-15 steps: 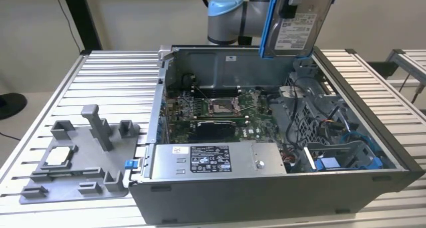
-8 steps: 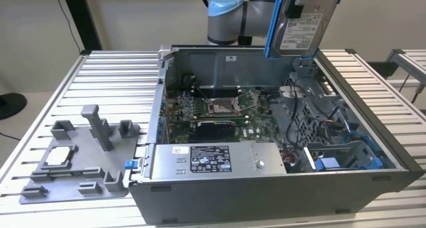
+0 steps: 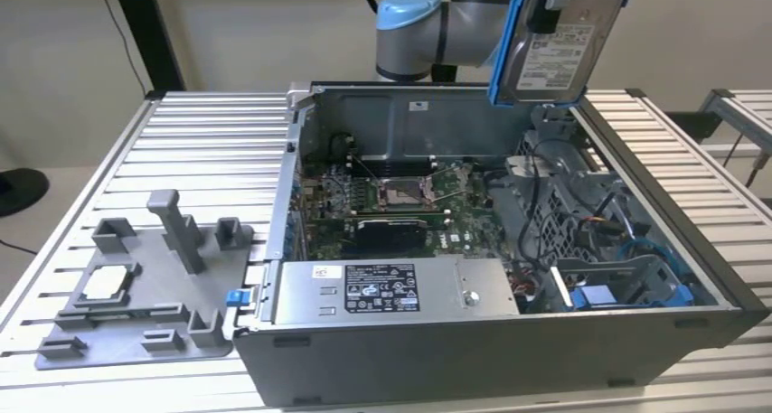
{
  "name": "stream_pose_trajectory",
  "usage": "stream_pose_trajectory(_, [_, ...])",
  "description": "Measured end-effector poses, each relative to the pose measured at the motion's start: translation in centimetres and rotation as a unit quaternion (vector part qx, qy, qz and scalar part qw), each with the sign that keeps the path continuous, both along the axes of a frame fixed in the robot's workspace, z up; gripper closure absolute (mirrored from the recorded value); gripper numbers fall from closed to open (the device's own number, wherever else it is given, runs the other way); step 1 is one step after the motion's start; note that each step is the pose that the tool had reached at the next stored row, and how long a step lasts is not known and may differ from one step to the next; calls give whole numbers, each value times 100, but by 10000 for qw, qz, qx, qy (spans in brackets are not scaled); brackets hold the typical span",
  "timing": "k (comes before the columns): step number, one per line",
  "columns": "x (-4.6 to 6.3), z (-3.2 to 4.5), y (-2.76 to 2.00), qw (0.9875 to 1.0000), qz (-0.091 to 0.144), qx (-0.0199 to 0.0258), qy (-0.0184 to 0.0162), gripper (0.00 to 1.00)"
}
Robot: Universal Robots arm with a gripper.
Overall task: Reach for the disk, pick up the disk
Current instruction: 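Pick up the disk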
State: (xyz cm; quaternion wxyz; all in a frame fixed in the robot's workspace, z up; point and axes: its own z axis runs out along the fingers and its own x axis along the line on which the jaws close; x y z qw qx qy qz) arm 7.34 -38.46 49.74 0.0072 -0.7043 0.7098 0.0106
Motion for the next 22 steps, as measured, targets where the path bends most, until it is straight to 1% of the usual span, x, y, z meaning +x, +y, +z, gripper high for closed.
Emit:
stream_pose_trajectory(3, [30, 1, 1, 10000, -34, -1, 0, 100])
stream_pose_trajectory(11, [32, 0, -6, 10000, -39, -4, 0, 100])
stream_pose_trajectory(15, [32, 1, -33, 10000, -39, -5, 0, 100])
stream_pose_trajectory(22, [34, 0, -98, 10000, -39, -4, 1, 100])
